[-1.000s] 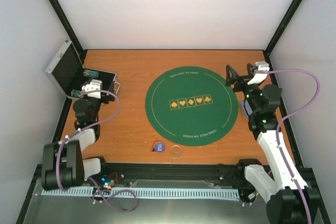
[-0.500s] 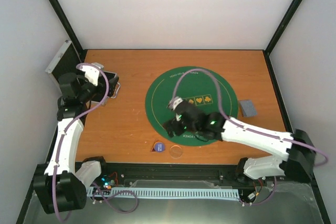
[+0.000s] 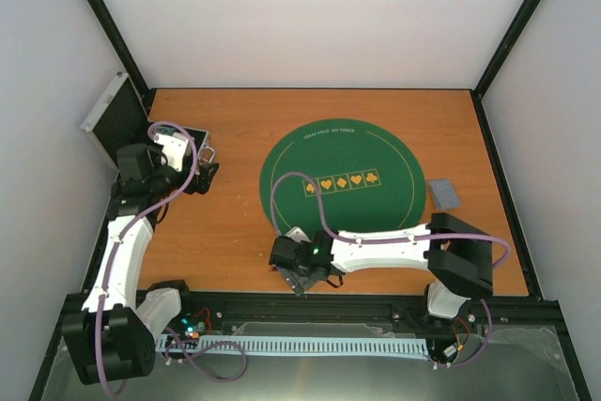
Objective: Distribute texas hold em gaming equipment
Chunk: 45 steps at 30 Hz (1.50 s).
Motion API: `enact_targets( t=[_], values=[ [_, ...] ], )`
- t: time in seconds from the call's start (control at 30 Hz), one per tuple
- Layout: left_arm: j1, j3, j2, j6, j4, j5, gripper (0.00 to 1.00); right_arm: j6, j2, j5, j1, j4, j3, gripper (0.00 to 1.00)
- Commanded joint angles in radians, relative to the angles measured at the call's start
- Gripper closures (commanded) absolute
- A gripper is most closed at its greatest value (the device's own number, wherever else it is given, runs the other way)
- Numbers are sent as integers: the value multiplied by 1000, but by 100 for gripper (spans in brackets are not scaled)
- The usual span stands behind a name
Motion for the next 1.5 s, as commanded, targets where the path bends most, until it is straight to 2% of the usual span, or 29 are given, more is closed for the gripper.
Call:
enact_targets(
  t=[0.0,0.2,0.37,0.77,0.93,1.13,1.33,1.47],
  values=[
    [5,-7,11,-20,0,10,0,71,43,5,9,-22,18,0],
    [5,-11,10,-18,-3,36,0,93,34,-51,-3,35,-63,1],
    [5,-11,14,-12,-8,36,0,82,41,-111,-27,107,-110,8],
    [5,-10,37,-9,-7,13,0,75,89,-145,-70,125,-115,38],
    [5,-11,47,-6,-8,28,0,80,83,-137,-72,55,-85,47],
    [5,-5,69,9,-18,34,0,43,-28,-136,-73,-57,27,60],
    [5,-8,68,15,-22,43,0,3,-204,-78,-116,-168,88,58],
    [6,-8,83,16,-22,45,0,-52,-309,-40,-252,-242,93,59]
  ],
)
